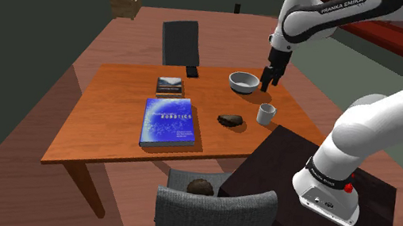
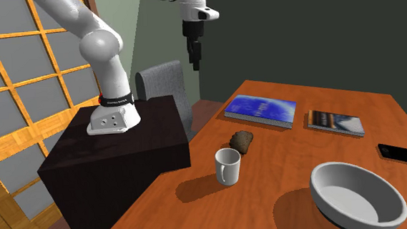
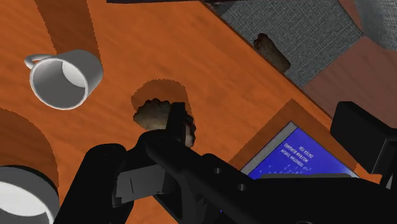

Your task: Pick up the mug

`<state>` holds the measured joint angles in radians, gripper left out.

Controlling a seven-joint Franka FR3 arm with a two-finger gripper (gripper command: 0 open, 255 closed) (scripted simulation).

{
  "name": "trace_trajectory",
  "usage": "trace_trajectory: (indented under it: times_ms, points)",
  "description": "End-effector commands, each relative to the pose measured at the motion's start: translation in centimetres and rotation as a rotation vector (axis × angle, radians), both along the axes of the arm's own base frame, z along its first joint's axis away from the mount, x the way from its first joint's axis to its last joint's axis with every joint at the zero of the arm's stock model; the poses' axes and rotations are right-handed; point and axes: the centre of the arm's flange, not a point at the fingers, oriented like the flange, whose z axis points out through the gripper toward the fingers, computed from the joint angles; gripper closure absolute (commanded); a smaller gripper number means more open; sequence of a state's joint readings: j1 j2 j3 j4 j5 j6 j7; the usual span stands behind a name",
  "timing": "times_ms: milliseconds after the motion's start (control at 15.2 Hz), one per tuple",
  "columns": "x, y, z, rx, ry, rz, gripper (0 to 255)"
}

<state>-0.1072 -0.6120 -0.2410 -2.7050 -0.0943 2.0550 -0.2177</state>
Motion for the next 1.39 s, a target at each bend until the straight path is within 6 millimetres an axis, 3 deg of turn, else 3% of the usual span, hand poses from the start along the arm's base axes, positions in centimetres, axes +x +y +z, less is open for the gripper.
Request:
trace_trajectory:
  times_ms: [0,1320]
  points:
    - [0.0,-1.4,-2.0,-0.011,-0.008,-0.008,0]
    - [3.3,-16.4,-22.1,-0.107,-0.063,-0.087,0]
